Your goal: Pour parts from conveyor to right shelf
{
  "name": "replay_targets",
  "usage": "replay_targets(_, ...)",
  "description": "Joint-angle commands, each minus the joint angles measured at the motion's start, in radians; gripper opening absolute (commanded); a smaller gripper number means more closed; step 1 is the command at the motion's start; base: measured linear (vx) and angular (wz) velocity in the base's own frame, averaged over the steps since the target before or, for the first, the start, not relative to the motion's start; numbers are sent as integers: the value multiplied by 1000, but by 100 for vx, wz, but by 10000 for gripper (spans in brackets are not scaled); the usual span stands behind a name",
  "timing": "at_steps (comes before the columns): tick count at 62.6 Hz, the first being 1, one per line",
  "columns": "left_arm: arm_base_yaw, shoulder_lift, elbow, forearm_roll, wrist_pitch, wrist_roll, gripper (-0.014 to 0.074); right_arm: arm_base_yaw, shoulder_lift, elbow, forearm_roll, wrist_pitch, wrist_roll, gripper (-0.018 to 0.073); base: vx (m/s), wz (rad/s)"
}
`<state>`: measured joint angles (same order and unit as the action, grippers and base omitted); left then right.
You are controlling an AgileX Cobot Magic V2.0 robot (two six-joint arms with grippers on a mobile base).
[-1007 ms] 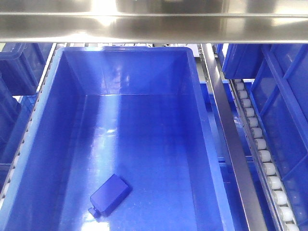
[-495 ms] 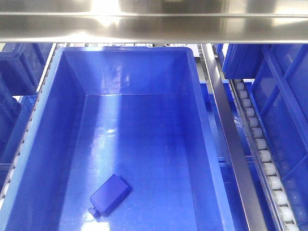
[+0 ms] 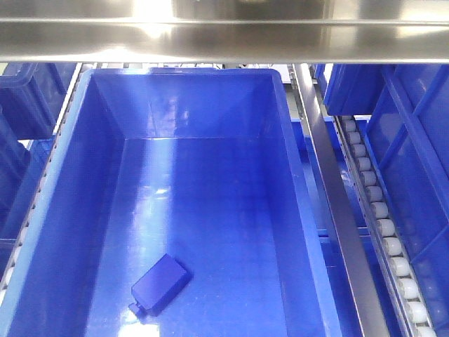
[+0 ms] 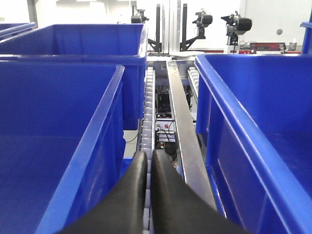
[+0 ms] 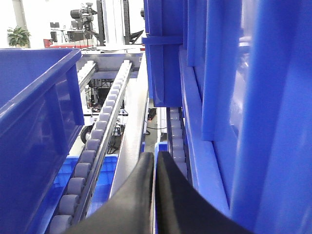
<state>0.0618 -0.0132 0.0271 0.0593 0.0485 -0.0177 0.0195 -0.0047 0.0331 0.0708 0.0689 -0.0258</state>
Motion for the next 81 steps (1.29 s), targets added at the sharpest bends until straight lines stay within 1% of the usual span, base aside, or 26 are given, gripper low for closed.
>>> replay_targets(1, 3, -15, 32, 0, -62, -12, -7, -3, 15, 15, -6, -75, -7, -9, 0, 0)
replay_targets(81, 3, -15, 32, -1, -62, -11, -6, -3, 15, 15, -6, -75, -7, -9, 0, 0)
